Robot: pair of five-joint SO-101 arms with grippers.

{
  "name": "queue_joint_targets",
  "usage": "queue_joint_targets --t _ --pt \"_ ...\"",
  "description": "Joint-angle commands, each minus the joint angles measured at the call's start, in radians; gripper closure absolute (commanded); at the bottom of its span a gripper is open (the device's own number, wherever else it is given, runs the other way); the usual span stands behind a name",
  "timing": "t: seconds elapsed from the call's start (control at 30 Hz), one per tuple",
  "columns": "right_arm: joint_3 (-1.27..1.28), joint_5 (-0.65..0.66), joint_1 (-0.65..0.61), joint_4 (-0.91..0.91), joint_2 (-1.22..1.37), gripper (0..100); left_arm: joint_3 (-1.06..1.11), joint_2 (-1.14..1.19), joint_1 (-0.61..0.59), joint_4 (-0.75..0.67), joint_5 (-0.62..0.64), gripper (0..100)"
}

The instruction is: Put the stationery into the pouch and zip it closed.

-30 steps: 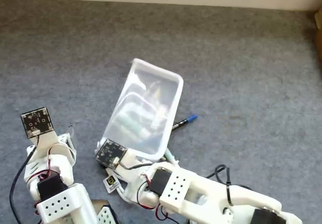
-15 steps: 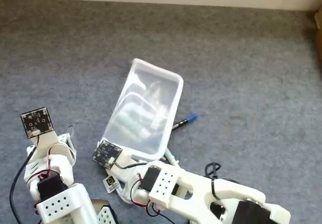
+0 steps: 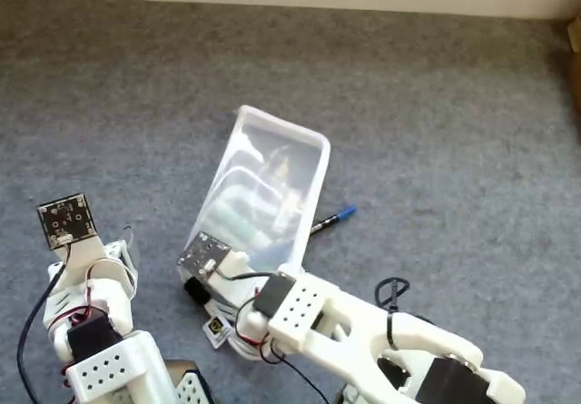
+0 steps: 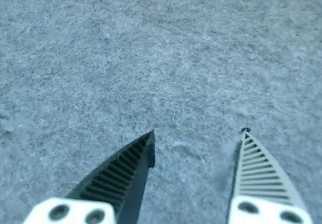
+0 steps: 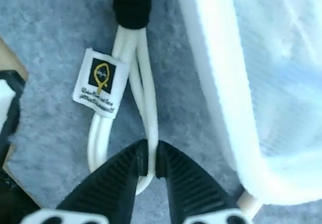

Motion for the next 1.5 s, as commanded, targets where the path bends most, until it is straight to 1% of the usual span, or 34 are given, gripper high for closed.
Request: queue_joint_targets --t 0.0,0.1,0.2,0.37,0.5,0.67,1.0,1.07,1.17,1.23,1.37,1.47 --pt "-0.056 0.029 0.042 0.048 -0.001 99.3 -0.033 -0.013 -0.015 -0.02 0.005 75" --pt "-0.056 0.029 0.044 0.085 -0.01 99.3 -0.033 -0.013 -0.013 -0.02 0.005 75" --pt "-0.048 0.031 0.05 0.124 -0.102 99.3 -0.033 -0.013 -0.013 -0.02 0.005 75" --pt "-0.018 0.097 0.143 0.193 -0.326 99.3 -0.033 -0.013 -0.012 -0.02 0.005 75" --pt "0.056 0.101 0.209 0.205 -0.441 99.3 -0.033 -0.013 -0.012 -0.02 0.005 75" --pt "0.097 0.201 0.321 0.26 -0.487 99.3 -0.033 -0.013 -0.01 -0.018 0.005 75" --pt "0.101 0.358 0.625 0.265 -0.492 99.3 -0.031 -0.013 -0.01 -0.017 0.005 74" --pt "0.101 0.384 0.661 0.266 -0.492 99.3 -0.031 -0.013 -0.01 -0.017 0.005 74" --pt "0.102 0.394 0.67 0.274 -0.492 99.1 -0.031 -0.013 -0.01 -0.017 0.005 74" --pt "0.096 0.391 0.667 0.309 -0.493 97.0 -0.021 -0.013 -0.01 -0.02 0.005 74" --pt "0.088 0.39 0.667 0.387 -0.495 84.7 -0.018 -0.013 -0.01 -0.02 0.005 74" --pt "0.042 0.39 0.653 0.4 -0.495 81.7 -0.016 -0.013 -0.01 -0.02 0.005 74"
